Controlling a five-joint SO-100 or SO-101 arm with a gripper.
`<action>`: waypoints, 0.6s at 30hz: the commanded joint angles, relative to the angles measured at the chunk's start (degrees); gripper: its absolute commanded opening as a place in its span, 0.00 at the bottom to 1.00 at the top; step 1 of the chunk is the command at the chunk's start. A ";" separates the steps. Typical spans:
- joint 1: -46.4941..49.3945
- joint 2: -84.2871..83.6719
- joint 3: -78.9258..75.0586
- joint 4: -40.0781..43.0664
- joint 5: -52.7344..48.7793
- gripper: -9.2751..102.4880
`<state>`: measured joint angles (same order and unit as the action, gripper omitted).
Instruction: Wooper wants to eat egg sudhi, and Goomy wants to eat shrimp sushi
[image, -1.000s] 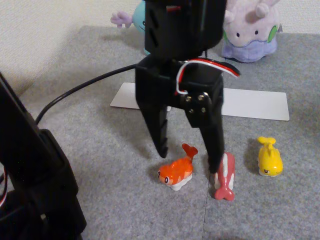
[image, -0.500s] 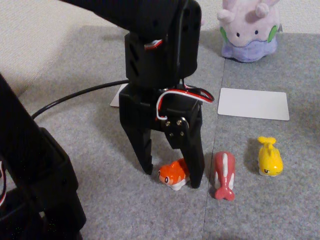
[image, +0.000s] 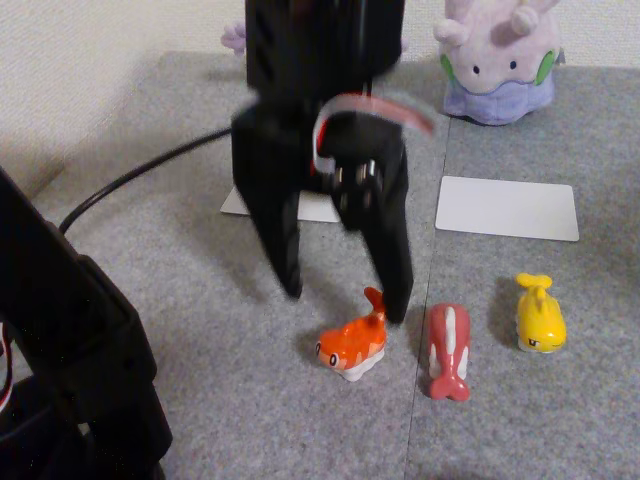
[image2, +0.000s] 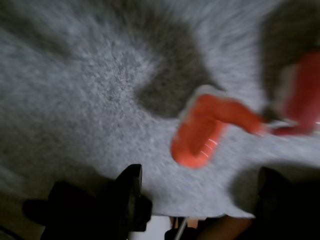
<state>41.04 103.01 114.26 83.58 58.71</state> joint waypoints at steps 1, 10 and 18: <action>1.93 1.67 -9.23 6.15 -0.18 0.33; 8.26 -10.81 -25.31 9.40 -17.93 0.33; 14.68 -23.55 -32.52 6.59 -34.37 0.33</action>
<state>53.88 80.42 85.17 91.67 26.63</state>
